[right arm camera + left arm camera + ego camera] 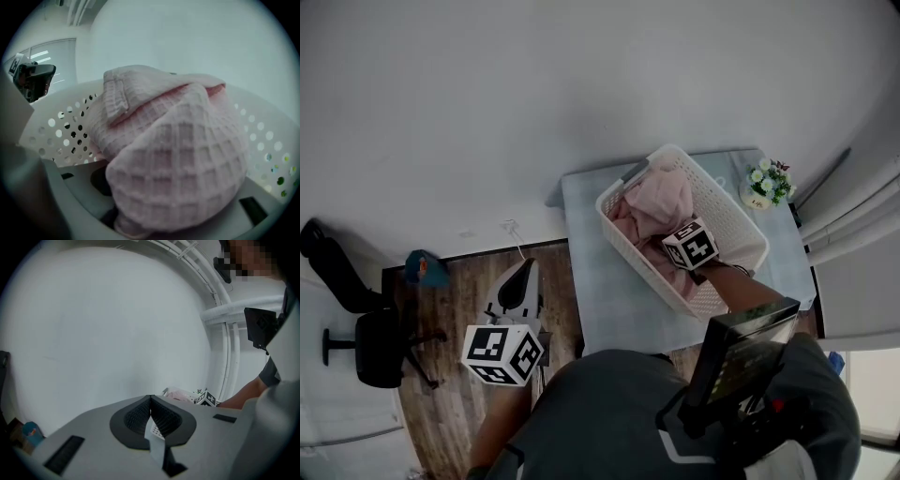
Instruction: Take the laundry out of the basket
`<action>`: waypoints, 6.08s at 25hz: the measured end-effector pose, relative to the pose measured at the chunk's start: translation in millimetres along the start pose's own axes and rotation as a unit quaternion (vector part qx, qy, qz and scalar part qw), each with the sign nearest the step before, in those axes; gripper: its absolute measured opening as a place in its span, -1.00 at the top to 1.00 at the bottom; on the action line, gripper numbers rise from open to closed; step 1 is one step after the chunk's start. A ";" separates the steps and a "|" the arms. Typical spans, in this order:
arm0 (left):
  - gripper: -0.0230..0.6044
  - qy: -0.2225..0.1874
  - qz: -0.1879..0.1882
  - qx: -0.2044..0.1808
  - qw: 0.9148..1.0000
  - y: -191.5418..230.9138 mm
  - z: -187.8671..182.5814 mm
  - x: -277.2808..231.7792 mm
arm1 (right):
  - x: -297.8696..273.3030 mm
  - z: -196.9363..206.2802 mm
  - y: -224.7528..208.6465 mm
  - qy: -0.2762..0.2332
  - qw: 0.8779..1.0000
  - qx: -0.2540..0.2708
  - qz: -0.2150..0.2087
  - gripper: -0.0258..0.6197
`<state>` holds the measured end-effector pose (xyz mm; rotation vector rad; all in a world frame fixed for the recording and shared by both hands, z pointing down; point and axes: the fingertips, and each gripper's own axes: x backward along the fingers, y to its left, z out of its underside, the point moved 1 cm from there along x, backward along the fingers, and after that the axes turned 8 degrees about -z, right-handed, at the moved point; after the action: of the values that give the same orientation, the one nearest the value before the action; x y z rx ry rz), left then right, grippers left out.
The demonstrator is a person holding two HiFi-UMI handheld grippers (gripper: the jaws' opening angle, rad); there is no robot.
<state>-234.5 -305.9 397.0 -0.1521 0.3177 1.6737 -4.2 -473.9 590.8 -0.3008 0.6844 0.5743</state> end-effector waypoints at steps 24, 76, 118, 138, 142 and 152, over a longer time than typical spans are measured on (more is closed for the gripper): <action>0.90 0.007 0.022 -0.005 1.000 -24.3 5.3 -5.2 | 58.0 -7.7 83.0 -0.073 0.972 0.140 -0.175 0.03; 0.90 -0.123 0.303 -0.049 0.944 -98.1 -94.4 -10.1 | 389.3 -156.9 130.0 -0.448 0.872 -0.022 0.197 0.03; 0.90 -0.072 0.493 -0.104 0.861 -489.1 -73.4 154.7 | 726.1 87.1 187.5 -0.443 0.795 -0.108 0.400 0.02; 0.90 -0.052 0.495 -0.107 0.861 -465.7 -29.6 130.0 | 659.1 140.1 186.4 -0.391 0.770 -0.155 0.480 0.02; 0.90 -0.052 0.494 -0.107 0.861 -461.8 -30.3 126.5 | 654.1 139.2 184.3 -0.389 0.770 -0.156 0.481 0.02; 0.90 -0.057 0.495 -0.100 0.861 -457.2 -38.9 118.1 | 648.7 134.9 177.0 -0.391 0.766 -0.162 0.484 0.02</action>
<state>198.5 -159.5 272.1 -0.0344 0.1185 2.7339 368.4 -14.2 244.2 0.0287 -0.1586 1.7081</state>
